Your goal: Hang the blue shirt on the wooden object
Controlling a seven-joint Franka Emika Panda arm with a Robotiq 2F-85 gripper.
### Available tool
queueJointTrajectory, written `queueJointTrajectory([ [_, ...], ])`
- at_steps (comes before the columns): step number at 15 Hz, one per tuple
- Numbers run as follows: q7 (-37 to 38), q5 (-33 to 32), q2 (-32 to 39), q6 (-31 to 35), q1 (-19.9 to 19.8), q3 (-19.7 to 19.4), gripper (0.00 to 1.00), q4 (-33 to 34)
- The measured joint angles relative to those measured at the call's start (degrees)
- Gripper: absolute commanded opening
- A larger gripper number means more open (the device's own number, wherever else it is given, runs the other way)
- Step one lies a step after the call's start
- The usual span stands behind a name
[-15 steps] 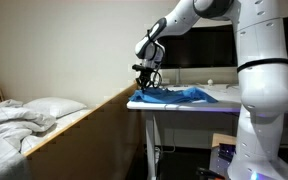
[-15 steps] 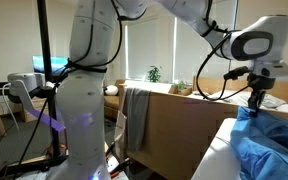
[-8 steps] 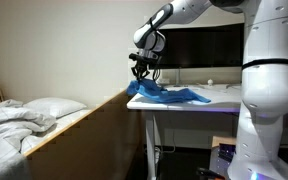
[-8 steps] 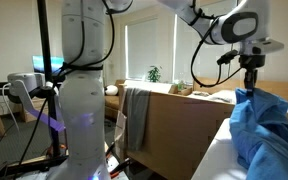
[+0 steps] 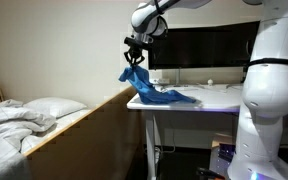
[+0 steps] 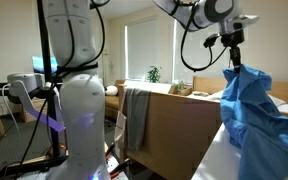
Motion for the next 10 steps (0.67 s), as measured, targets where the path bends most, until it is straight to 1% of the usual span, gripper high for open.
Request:
queueJointTrajectory([
  [5,-6.41,-0.23,-3.5,-5.0,0.52,2.23,0.02,2.35],
  [8,-10.17,-0.46,-3.73,-7.76,0.6,3.23,0.02,5.18],
  [10,-10.97,-1.92,-3.72,-8.97,0.67,4.38,0.02,7.09],
])
